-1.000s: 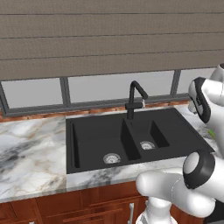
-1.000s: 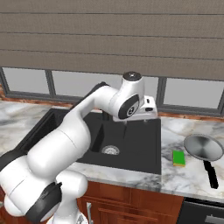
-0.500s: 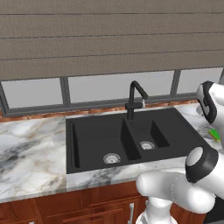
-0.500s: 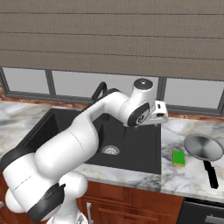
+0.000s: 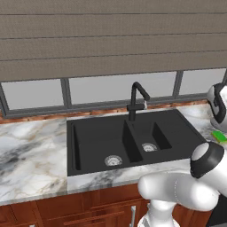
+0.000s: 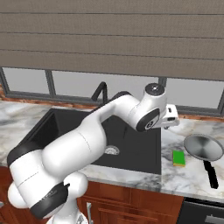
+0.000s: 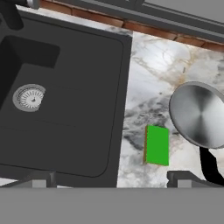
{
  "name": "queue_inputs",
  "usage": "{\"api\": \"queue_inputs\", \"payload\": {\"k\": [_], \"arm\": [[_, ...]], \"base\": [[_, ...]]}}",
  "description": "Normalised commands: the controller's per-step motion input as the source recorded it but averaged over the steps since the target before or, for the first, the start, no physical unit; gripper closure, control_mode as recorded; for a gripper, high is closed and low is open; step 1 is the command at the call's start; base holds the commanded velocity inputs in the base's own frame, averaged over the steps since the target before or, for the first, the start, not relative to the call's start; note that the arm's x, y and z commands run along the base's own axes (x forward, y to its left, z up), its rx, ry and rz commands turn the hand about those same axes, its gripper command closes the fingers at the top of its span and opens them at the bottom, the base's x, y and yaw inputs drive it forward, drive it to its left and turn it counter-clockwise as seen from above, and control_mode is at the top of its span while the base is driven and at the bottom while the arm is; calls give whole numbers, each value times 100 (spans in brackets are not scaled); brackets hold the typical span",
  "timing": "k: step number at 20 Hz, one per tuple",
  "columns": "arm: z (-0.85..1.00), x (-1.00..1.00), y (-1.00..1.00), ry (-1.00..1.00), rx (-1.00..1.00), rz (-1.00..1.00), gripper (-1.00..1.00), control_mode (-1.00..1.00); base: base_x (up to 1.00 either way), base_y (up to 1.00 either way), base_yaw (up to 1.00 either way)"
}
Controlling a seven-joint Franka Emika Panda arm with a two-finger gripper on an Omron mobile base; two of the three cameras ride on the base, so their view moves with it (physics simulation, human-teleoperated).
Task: Pick the pan and sponge and place them into the sink. Then turn on the water.
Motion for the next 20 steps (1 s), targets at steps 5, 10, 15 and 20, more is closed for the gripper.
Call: {"api": "queue_inputs", "payload": {"k": [5,10,15,20], "arm": [[-1,0,-31,0,0,0,-100,-100],[-9,0,-32,0,0,0,-100,-100],[-19,0,-32,0,0,0,-100,-100],[-22,0,-33,0,0,0,-100,-100]], "base": [[0,0,0],[0,0,0],[0,0,0],[0,0,0]]}}
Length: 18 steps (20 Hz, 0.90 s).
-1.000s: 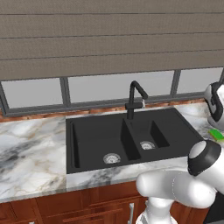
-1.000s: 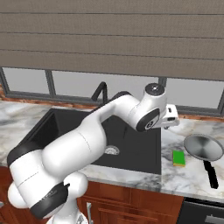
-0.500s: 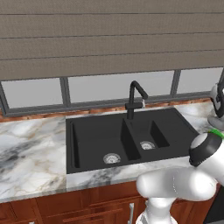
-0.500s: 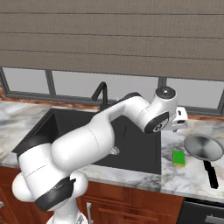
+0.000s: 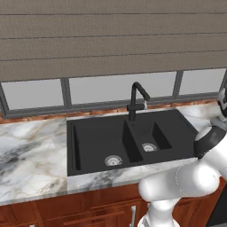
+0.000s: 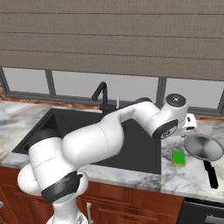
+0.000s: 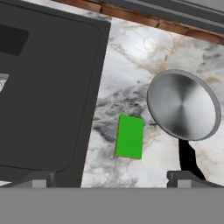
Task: Pick the pan and sponge and place them into the sink. Then turn on the water.
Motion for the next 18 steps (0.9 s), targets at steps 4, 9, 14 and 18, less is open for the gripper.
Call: {"api": "queue_inputs", "payload": {"k": [4,9,14,18], "arm": [[-19,0,-40,0,0,0,-100,-100],[-18,0,-42,0,0,0,-100,-100],[-19,0,-37,0,0,0,-100,-100],[-25,0,-29,1,0,0,-100,-100]], "base": [[0,0,0],[0,0,0],[0,0,0],[0,0,0]]}}
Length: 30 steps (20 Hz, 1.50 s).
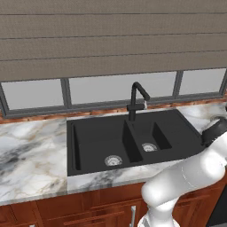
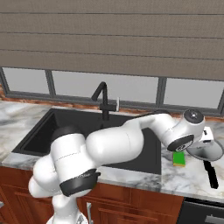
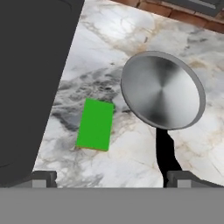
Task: Pick the pan and sponge and place them into the sink. Then turn on the water.
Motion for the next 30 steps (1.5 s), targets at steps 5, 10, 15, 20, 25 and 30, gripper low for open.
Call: {"api": "queue_inputs", "payload": {"k": [5,10,15,20,25,30], "arm": [[-24,0,-28,4,0,0,-100,-100],[-25,0,-32,7,0,0,-100,-100],[-24,0,-28,7,0,0,-100,-100],[-22,0,-29,6,0,0,-100,-100],[-22,0,-23,5,0,0,-100,-100],[-30,0,-15,1,0,0,-100,-100]], "base": [[0,0,0],[0,0,0],[0,0,0],[0,0,0],[0,0,0],[0,0,0]]}}
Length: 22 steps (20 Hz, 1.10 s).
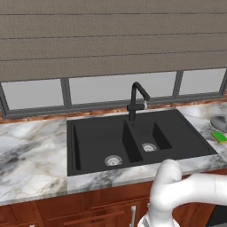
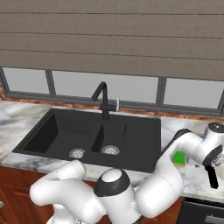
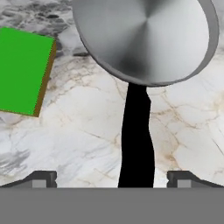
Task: Pick the pan and sponge and place them into the sink. Then turn on the water.
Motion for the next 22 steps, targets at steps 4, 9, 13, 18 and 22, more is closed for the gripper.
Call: {"api": "queue_inputs", "payload": {"k": [4,9,13,18,22], "arm": [[-38,0,-9,0,0,0,-100,-100],[-38,0,-8,0,0,0,-100,-100],[-32,0,-12,0,0,0,-100,-100],[-31,0,-17,0,0,0,-100,-100],[-29,2,-15,0,0,0,100,-100]], "base": [[0,0,0],[0,0,0],[0,0,0],[0,0,0],[0,0,0]]}}
